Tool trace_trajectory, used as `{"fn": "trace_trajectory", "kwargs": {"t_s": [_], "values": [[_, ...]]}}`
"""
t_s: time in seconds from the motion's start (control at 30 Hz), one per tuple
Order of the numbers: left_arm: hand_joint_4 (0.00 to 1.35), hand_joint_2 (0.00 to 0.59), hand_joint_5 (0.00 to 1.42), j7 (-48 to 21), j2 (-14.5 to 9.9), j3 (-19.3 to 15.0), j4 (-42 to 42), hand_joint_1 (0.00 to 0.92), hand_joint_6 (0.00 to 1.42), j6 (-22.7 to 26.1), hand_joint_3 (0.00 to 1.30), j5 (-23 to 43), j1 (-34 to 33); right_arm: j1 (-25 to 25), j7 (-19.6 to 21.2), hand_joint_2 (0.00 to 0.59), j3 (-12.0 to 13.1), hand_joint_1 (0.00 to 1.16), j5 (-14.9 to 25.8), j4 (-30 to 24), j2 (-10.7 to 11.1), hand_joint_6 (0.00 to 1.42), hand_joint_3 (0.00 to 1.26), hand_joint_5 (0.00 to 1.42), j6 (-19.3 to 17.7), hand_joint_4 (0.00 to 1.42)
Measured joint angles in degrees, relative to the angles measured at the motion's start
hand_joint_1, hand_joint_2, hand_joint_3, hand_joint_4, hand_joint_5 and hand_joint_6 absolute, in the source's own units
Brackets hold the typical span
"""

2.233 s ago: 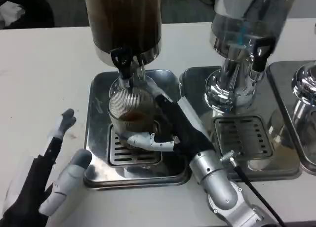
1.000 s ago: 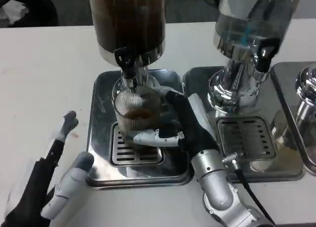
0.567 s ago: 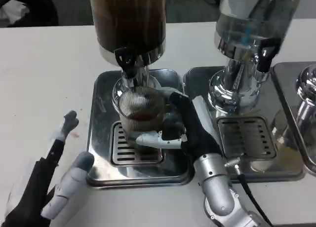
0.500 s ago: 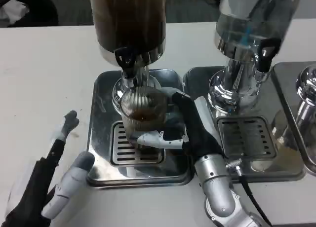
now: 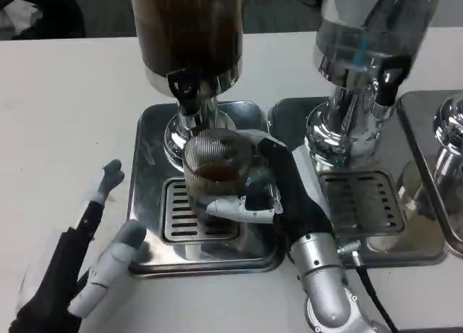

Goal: Grasp the cup under the faucet to collect the drink, then remove the cup.

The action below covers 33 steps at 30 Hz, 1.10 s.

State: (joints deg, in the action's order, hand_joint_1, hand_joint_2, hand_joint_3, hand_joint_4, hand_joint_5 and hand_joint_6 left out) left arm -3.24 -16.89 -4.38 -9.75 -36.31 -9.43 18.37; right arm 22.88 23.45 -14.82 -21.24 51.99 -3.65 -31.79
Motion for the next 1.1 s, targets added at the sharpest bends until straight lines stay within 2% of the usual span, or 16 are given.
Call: {"fn": "trace_trajectory", "kwargs": {"t_s": [0.3, 0.5, 0.67, 0.93, 1.1], "values": [[0.0, 0.147, 0.0, -0.01, 0.0, 0.75, -1.1, 0.0, 0.0, -0.01, 0.0, 0.0, -0.72, -2.97, -0.93, 0.139, -0.18, 1.03, -0.88, -4.78, 1.9, 1.02, 0.77, 0.84, 0.03, 0.81], [0.0, 0.146, 0.0, -0.01, 0.01, 0.88, -1.19, 0.0, 0.0, -0.03, 0.0, 0.03, -0.87, -4.9, -0.84, 0.131, -0.65, 1.03, -2.78, -7.69, 2.31, 1.04, 0.77, 0.85, 0.07, 0.83], [0.0, 0.146, 0.0, -0.01, 0.01, 0.88, -1.23, 0.0, 0.0, -0.05, 0.0, -0.01, -0.88, -5.56, -1.96, 0.13, -0.2, 1.03, -2.03, -8.49, 2.23, 1.05, 0.77, 0.85, 0.58, 0.83], [0.0, 0.146, 0.0, 0.03, 0.01, 0.93, -1.23, 0.0, 0.0, -0.13, 0.0, -0.39, -0.99, -8.01, -3.47, 0.144, -0.12, 1.02, -3.04, -14.75, 3.87, 1.07, 0.78, 0.86, 1.8, 0.84], [0.0, 0.146, 0.0, 1.01, -0.21, 0.91, -0.71, 0.0, 0.0, 0.05, 0.0, -4.24, -0.94, -10.51, -5.48, 0.146, 0.15, 1.02, -2.98, -17.21, 4.23, 1.09, 0.78, 0.87, 3.11, 0.84]]}}
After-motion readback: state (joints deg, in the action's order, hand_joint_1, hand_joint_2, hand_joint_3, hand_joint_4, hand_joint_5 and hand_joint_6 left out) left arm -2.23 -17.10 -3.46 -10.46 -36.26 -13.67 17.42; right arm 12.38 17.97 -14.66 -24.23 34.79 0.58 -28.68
